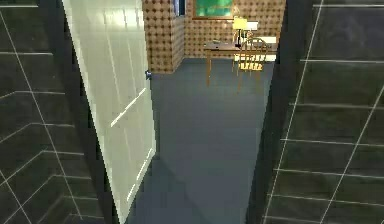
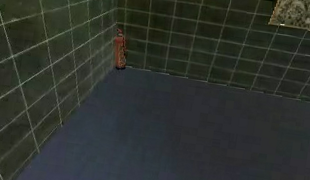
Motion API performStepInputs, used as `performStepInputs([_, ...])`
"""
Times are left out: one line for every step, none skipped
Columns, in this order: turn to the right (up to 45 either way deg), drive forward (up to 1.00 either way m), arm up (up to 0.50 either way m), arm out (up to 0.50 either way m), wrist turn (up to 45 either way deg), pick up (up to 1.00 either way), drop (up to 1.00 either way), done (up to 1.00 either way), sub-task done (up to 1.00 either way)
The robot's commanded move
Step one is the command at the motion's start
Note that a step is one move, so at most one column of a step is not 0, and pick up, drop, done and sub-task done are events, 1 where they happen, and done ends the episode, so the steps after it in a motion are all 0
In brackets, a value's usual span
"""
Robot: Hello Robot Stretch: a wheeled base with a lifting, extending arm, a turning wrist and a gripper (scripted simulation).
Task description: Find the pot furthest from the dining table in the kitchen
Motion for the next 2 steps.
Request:
performStepInputs([0.0, 1.0, 0.0, 0.0, 0.0, 0.0, 0.0, 0.0, 0.0])
performStepInputs([0.0, 0.95, 0.0, 0.0, 0.0, 0.0, 0.0, 0.0, 0.0])
